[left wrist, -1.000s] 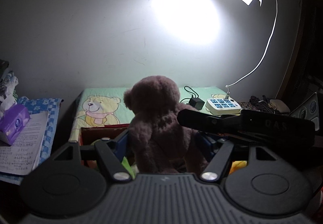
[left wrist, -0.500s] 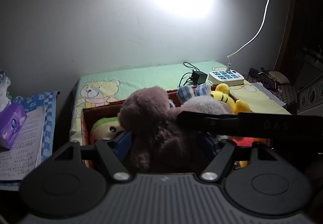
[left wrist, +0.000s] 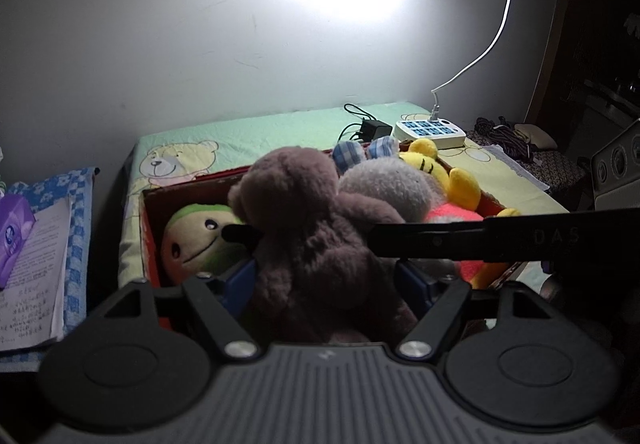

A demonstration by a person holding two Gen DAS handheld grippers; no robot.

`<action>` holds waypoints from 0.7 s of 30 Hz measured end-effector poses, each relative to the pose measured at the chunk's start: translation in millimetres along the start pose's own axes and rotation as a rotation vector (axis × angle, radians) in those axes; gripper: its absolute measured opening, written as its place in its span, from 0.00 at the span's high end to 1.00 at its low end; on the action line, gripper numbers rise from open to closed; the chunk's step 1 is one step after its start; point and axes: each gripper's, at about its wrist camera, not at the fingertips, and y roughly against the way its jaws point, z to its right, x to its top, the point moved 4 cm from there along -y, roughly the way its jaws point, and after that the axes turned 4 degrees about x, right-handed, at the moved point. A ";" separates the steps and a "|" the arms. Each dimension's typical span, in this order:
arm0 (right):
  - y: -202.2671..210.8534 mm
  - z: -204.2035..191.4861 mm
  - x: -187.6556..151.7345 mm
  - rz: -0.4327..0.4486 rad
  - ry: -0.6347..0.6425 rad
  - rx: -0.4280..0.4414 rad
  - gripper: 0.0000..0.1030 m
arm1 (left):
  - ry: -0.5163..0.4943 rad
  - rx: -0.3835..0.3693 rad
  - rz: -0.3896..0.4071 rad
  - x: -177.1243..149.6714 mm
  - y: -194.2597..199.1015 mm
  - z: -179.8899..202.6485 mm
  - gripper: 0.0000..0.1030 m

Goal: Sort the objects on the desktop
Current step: 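Lower the pink bear into the box beside the white bunny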

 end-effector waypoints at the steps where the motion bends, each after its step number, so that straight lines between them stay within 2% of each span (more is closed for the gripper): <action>1: 1.5 1.1 -1.1 -0.002 -0.007 -0.001 0.71 | 0.005 -0.007 -0.004 -0.1 0.1 -0.3 0.25; 7: 7.9 9.7 -3.5 -0.035 -0.031 -0.017 0.80 | 0.034 -0.034 -0.016 0.6 -1.4 -5.5 0.25; 10: -1.0 6.2 -4.2 -0.052 -0.042 -0.021 0.81 | 0.043 -0.040 -0.026 1.0 -1.9 -8.4 0.25; 21: -28.5 -8.0 -7.8 -0.213 0.017 -0.096 0.81 | 0.025 -0.029 -0.055 -7.0 1.3 -11.4 0.23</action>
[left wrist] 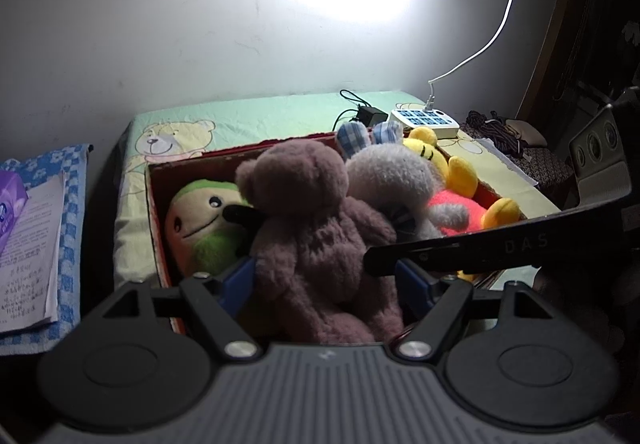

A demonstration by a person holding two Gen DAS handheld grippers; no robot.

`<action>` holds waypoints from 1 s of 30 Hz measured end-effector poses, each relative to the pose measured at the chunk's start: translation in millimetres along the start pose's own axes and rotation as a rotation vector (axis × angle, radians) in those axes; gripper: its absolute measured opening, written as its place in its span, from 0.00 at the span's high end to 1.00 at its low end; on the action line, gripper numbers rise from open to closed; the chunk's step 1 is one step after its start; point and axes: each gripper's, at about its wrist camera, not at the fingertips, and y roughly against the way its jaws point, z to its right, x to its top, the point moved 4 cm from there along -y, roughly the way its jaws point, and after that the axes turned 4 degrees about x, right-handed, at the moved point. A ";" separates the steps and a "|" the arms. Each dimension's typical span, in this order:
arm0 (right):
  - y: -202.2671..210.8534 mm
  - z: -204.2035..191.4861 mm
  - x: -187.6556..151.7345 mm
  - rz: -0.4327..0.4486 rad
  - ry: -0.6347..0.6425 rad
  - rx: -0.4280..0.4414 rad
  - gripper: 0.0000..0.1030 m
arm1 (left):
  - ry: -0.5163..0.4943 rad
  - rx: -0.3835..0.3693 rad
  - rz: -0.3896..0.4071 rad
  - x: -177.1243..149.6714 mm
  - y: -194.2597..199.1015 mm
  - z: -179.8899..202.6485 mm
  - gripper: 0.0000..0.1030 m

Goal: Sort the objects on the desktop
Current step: 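Lower the pink bear into the box beside the white bunny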

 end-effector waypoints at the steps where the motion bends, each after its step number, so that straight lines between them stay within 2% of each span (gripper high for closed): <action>1: -1.9 -0.7 -0.7 -0.004 0.008 -0.005 0.80 | -0.009 0.011 -0.010 -0.3 -2.9 1.1 0.23; 7: 3.0 -0.1 -1.2 0.006 0.009 -0.010 0.75 | -0.031 0.018 -0.022 -3.2 -1.9 3.5 0.23; 12: 18.2 -3.3 2.9 0.046 0.008 0.025 0.76 | -0.033 0.025 0.002 -3.8 13.7 -0.5 0.25; 14: 22.6 -6.4 4.3 0.061 0.013 0.046 0.79 | -0.019 0.000 0.007 -3.1 19.4 -1.9 0.29; 18: 26.3 -7.5 6.7 0.084 -0.003 0.064 0.81 | -0.001 -0.074 0.005 -2.6 23.5 1.4 0.29; 24: 23.8 -8.5 7.3 0.084 -0.010 0.067 0.81 | 0.006 -0.185 -0.066 -3.1 2.5 16.0 0.29; 30: 24.7 -6.5 5.7 0.092 -0.036 0.062 0.80 | 0.016 -0.208 -0.144 -6.7 -17.3 20.8 0.27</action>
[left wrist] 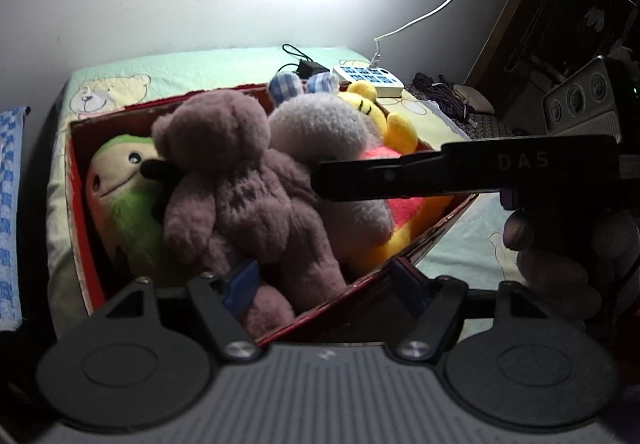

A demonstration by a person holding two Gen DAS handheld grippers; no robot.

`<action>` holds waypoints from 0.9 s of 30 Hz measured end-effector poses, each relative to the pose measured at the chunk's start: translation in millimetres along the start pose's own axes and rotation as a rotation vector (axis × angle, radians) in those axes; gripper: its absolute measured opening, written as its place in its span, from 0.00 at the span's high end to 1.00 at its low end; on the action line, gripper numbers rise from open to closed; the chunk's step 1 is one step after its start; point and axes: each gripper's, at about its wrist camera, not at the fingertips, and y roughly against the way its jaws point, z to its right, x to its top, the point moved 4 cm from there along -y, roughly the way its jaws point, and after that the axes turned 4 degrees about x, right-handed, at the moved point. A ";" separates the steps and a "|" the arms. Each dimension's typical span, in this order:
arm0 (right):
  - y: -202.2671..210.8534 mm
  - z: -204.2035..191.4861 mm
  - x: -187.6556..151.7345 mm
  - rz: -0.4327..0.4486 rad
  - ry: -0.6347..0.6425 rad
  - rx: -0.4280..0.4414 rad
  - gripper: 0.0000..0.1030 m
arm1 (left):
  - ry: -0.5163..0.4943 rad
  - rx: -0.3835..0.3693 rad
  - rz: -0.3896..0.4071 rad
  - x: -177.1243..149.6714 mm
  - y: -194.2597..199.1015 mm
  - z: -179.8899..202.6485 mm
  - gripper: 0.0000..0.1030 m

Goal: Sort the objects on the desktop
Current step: 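Lower the pink bear into the box beside the white bunny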

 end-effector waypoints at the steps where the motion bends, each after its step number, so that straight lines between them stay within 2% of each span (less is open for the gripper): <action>1: 0.0 0.0 0.2 0.002 -0.002 -0.003 0.80 | 0.007 -0.004 -0.008 0.2 -2.0 -0.8 0.26; 8: -5.9 1.4 3.6 0.012 -0.014 -0.035 0.80 | 0.097 -0.065 -0.068 -6.3 -15.6 -14.0 0.21; 12: -12.6 3.8 8.2 0.033 -0.026 -0.053 0.80 | 0.097 -0.061 -0.071 -9.4 -18.5 -13.6 0.20; 18: -29.5 6.5 5.3 -0.013 -0.030 -0.087 0.80 | 0.092 -0.047 -0.071 -10.5 -17.9 -9.9 0.19; 27: -30.7 10.4 1.3 -0.057 -0.046 -0.070 0.80 | 0.082 -0.004 -0.038 -7.9 -3.4 -1.1 0.18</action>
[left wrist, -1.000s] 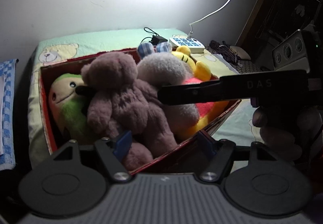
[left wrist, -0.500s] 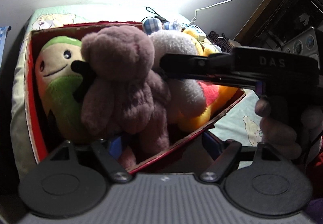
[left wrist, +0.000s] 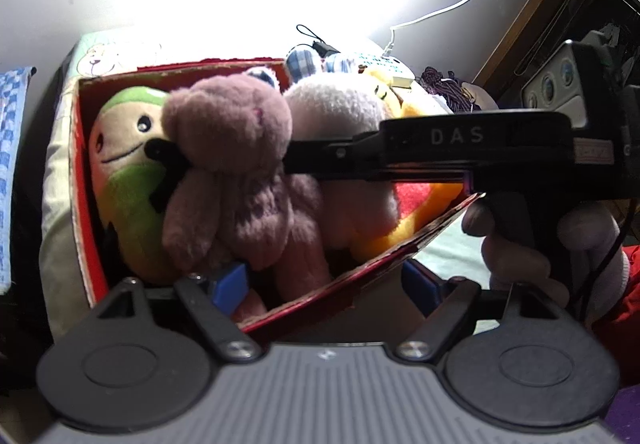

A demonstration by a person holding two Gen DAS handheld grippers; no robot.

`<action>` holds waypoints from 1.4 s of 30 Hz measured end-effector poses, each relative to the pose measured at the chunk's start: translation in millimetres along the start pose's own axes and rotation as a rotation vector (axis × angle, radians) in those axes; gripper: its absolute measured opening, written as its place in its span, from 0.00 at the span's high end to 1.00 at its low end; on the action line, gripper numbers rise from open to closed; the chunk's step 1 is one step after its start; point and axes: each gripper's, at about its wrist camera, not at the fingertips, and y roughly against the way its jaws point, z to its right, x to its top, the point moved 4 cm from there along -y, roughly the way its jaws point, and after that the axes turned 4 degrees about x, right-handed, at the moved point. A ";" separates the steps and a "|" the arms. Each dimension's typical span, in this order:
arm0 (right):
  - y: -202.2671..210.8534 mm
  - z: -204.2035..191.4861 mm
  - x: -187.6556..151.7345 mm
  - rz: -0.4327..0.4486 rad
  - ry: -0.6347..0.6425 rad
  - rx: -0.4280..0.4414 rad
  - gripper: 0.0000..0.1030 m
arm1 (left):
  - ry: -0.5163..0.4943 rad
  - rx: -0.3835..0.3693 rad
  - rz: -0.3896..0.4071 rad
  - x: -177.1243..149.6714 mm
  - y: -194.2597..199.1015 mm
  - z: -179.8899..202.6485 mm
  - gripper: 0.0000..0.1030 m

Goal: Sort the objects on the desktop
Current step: 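Lower the pink bear into the box beside the white bunny, then open the right gripper and withdraw it from the pink bear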

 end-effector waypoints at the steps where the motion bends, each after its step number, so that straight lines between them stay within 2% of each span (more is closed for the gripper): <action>1: 0.0 0.0 -0.4 -0.002 0.000 0.000 0.80 | 0.004 0.005 0.006 0.0 1.2 -0.3 0.17; 13: 3.4 -1.1 -2.3 -0.013 0.023 -0.013 0.79 | 0.031 0.061 0.056 9.8 10.9 -4.5 0.17; 17: 13.6 -3.3 -0.5 0.035 0.013 0.017 0.77 | 0.044 0.089 0.080 14.3 15.3 -4.5 0.16; 20: 21.9 -6.9 1.3 0.073 0.044 -0.027 0.74 | 0.056 0.114 0.112 19.3 20.2 -3.9 0.11; 23: 31.2 -9.9 3.5 0.109 0.064 -0.055 0.74 | 0.043 0.180 0.156 21.6 29.0 -0.5 0.06; 26: 38.4 -12.2 4.9 0.142 0.087 -0.097 0.73 | 0.054 0.184 0.169 24.1 34.9 0.5 0.05; 29: 43.9 -10.2 4.8 0.154 0.103 -0.151 0.70 | 0.071 0.215 0.166 27.9 34.2 0.6 0.05; 34: 53.0 -6.2 -0.3 0.164 0.105 -0.198 0.70 | 0.102 0.342 0.122 33.4 24.9 -0.1 0.05; 42: 64.4 -2.6 -7.1 0.181 0.105 -0.273 0.70 | 0.120 0.473 0.059 38.3 16.2 7.8 0.05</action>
